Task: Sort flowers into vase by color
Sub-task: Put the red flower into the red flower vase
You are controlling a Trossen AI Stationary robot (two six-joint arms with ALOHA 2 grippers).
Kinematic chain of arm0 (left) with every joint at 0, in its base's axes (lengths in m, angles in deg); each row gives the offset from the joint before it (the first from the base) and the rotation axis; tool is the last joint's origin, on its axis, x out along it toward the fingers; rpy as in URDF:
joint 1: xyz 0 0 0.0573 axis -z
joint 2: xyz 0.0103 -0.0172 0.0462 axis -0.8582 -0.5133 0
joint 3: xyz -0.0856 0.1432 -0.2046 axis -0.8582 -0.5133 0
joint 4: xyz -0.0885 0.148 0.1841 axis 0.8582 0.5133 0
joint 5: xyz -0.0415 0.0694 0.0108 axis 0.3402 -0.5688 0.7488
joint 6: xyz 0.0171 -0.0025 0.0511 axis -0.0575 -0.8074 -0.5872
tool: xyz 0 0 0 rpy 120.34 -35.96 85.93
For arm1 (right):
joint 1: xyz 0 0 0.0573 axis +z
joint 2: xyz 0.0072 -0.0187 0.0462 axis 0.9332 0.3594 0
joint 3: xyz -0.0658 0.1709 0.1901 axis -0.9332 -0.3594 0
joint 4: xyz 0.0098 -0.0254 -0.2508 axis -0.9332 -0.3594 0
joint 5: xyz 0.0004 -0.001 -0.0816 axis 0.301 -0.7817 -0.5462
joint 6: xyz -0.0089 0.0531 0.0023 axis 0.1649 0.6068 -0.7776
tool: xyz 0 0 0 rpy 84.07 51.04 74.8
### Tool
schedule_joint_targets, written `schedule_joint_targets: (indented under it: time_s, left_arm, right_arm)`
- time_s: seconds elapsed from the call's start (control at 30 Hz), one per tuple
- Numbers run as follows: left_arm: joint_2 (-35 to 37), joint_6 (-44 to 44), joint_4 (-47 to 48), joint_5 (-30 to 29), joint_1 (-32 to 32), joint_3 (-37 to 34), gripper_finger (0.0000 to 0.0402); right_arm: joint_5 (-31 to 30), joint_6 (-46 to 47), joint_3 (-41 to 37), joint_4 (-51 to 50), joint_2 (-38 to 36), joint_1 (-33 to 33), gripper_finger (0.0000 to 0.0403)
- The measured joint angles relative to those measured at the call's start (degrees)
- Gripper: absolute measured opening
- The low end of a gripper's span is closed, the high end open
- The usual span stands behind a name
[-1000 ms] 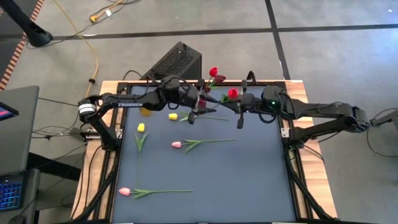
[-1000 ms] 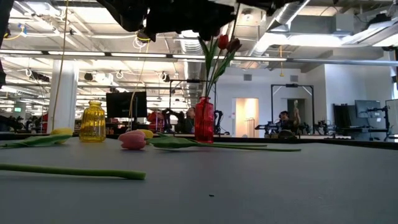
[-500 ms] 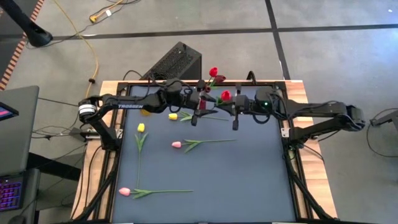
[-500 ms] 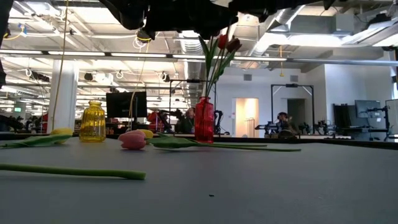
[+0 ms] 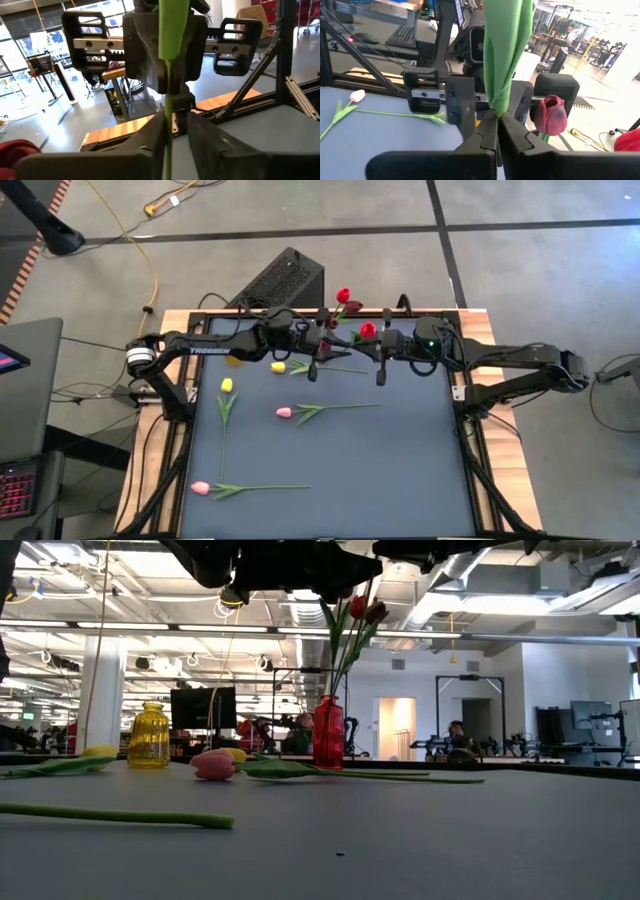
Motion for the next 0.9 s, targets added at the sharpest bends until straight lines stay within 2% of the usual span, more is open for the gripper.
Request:
schedule_joint_targets:
  time_s: [0.13, 0.33, 0.47, 0.7, 0.8, 0.9]
  left_arm:
    - [0.0, -0.8, 0.0, -0.3, -0.1, 0.0, 0.0010]
    - [0.0, -0.9, -0.5, 0.0, 0.0, 0.0, 0.0003]
    - [0.0, -0.9, -1.2, 0.0, 0.0, 0.0, 0.0002]
    - [2.4, -1.8, -1.7, -0.2, 0.0, 0.0, 0.0001]
    - [4.9, -2.3, -1.6, -0.2, 0.0, 0.0, 0.0000]
    - [7.4, -2.3, -0.7, -0.2, -0.2, 0.0, 0.0000]
  right_arm:
    - [0.4, 0.0, 0.0, 0.0, 0.1, 0.1, 0.0033]
    - [2.9, -1.0, 0.0, 0.3, 0.1, 1.3, 0.0063]
    - [2.9, -1.4, 0.0, 0.3, 0.1, 1.7, 0.0118]
    - [2.9, -1.5, 0.0, -0.7, -0.8, 1.5, 0.0242]
    - [2.8, -1.8, 0.0, -1.9, -1.7, 1.5, 0.0272]
    - [2.7, -1.9, 0.0, -3.5, -2.4, 1.5, 0.0284]
